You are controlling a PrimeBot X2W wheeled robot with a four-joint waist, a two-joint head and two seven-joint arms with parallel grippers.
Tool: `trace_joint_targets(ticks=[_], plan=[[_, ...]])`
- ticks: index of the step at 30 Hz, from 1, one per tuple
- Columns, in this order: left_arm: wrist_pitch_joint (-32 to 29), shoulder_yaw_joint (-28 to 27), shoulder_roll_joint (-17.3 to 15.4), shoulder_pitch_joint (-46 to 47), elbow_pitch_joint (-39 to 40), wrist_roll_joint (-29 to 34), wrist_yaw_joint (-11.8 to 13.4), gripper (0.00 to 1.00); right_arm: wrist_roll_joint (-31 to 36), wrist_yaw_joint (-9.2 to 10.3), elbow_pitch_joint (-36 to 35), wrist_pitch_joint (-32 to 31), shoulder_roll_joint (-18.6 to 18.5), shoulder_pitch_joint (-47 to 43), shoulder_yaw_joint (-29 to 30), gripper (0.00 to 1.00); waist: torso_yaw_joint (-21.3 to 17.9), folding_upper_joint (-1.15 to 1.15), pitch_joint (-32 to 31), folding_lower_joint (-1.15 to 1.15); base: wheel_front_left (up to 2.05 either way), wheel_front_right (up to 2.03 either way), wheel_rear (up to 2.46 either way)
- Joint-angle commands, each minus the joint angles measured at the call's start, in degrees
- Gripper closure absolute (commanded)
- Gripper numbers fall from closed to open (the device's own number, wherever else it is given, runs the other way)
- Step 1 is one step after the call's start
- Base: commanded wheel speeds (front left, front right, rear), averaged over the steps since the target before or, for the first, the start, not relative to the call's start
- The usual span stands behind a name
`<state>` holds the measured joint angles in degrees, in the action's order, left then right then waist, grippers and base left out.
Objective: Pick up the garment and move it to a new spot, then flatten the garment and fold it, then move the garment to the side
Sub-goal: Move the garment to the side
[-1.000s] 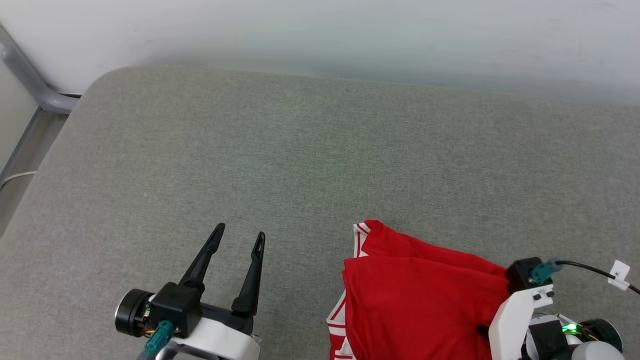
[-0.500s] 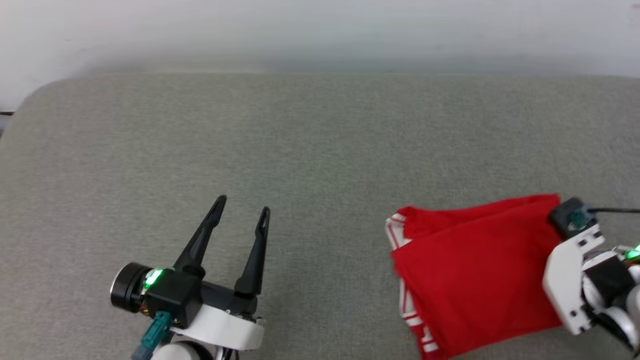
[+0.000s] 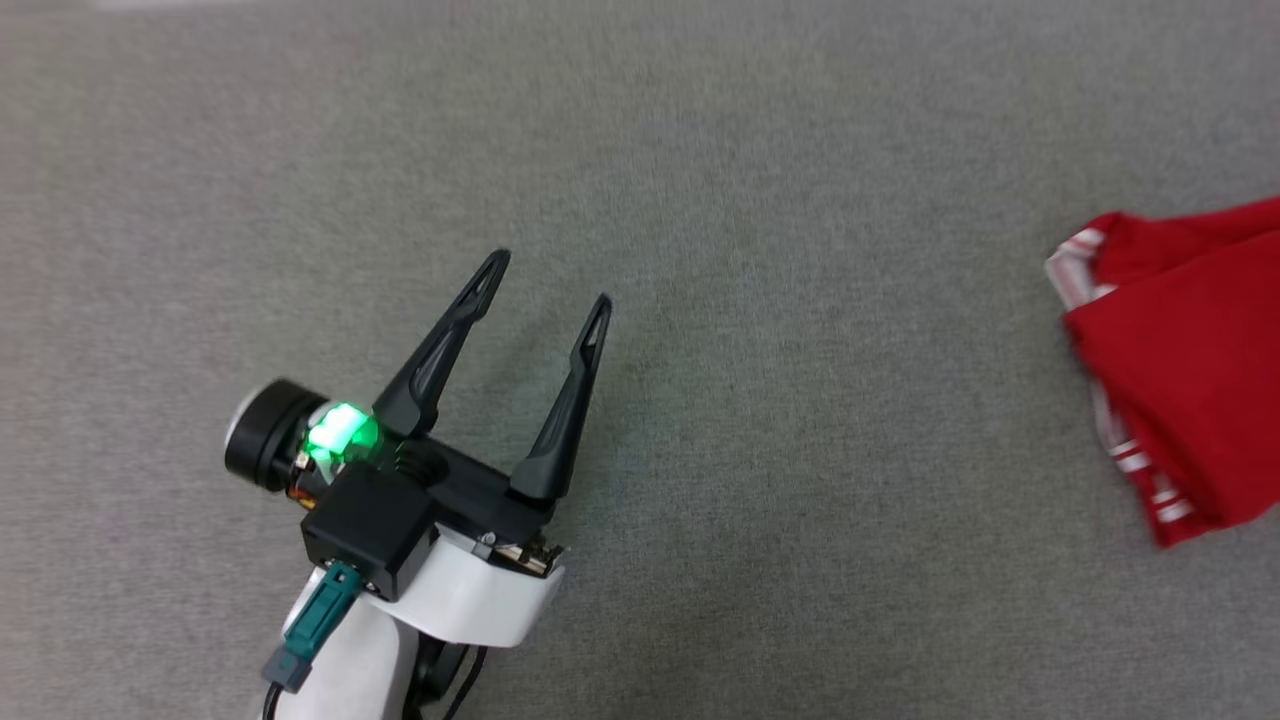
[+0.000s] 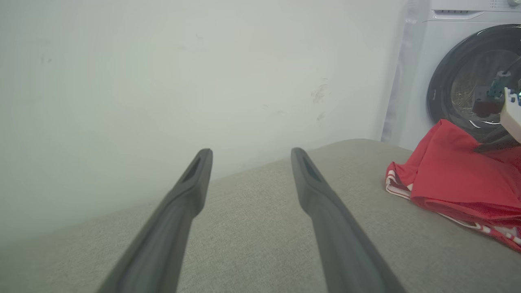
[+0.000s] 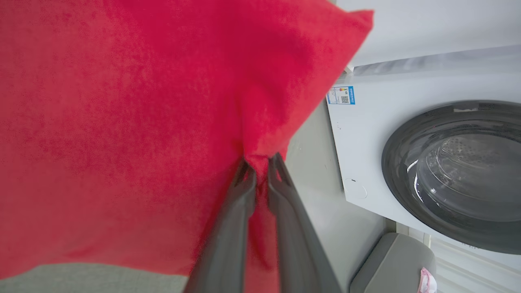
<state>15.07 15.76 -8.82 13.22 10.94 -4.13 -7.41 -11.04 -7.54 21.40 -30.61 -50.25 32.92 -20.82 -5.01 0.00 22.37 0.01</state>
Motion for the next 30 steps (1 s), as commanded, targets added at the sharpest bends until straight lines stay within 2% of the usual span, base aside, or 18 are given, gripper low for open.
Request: trace_joint_targets(ticks=[1, 7, 12, 20, 25, 26, 27, 30], plan=[[0.12, 0.34, -0.74, 1.70, 0.93, 0.56, -0.08, 0.00, 0.55, 0.12, 2.66, 1.71, -1.12, 2.76, 0.96, 1.00, -1.37, 0.00, 4.52, -0.01, 0.00, 0.00, 0.00], [0.12, 1.57, -1.90, 5.54, 3.53, 1.64, -0.08, 0.00, 2.14, 0.11, 12.57, 6.14, -3.21, 7.87, 4.26, 1.00, -1.17, 0.00, 9.42, -0.01, 0.00, 0.00, 0.00], [0.12, 1.98, -2.42, 7.31, 5.05, 1.91, -0.08, 0.00, 3.11, 0.12, 19.07, 7.85, -2.62, 10.44, 8.35, 1.00, -0.75, 0.00, 11.93, -0.01, 0.00, 0.00, 0.00], [0.12, 2.22, -3.08, 8.08, 5.81, 2.21, -0.08, 0.00, 6.58, 0.12, 23.69, 10.22, -1.57, 12.70, 12.89, 1.00, -0.32, 0.00, 14.14, -0.01, 0.00, 0.00, 0.00], [0.12, 2.14, -3.23, 8.40, 5.67, 2.22, -0.08, 0.00, 9.69, 0.11, 25.20, 11.15, 0.30, 13.85, 15.75, 1.00, -0.07, 0.00, 14.52, -0.01, 0.00, 0.00, 0.00], [0.12, 2.12, -3.17, 8.36, 5.53, 2.20, -0.05, 0.00, 10.45, 0.11, 25.22, 11.50, 0.61, 14.19, 16.62, 0.64, 0.01, 0.00, 14.42, -0.01, 0.00, 0.00, 0.00], [0.12, 2.12, -3.11, 8.32, 5.39, 2.14, 0.00, 0.00, 11.34, 0.11, 25.56, 11.46, 1.04, 14.28, 17.54, 0.00, 0.07, 0.00, 14.19, -0.01, 0.00, 0.00, 0.00], [0.12, 2.01, -2.81, 8.03, 4.65, 1.80, 0.16, 0.00, 13.48, 0.11, 25.44, 11.68, 2.43, 14.06, 19.08, 0.00, 0.32, 0.00, 12.98, -0.01, 0.00, 0.00, 0.00]])
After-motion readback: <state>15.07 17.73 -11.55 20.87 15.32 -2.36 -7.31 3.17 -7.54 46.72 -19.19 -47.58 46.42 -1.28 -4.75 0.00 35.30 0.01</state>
